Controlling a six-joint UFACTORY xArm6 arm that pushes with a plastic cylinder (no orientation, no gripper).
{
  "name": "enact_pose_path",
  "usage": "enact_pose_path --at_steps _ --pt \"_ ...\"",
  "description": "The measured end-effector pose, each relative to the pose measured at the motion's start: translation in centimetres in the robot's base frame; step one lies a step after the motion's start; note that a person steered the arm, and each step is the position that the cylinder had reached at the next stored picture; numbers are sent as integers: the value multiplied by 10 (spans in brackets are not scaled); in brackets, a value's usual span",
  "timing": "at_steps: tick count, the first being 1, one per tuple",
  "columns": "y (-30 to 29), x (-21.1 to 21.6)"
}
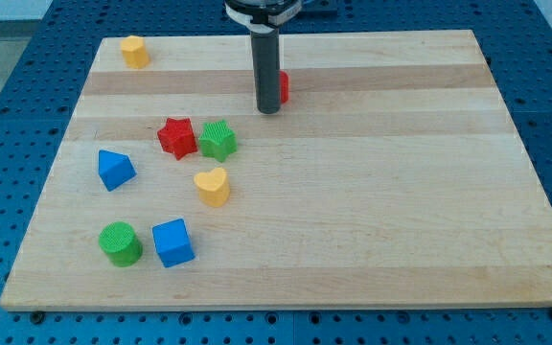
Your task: Point your arm at top right
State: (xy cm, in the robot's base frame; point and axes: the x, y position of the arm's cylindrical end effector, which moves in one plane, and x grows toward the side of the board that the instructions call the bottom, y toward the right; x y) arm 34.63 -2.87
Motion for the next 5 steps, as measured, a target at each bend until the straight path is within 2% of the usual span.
enact_pose_path --at_steps 4,5 --pt "-3 -57" --pt "-3 -59"
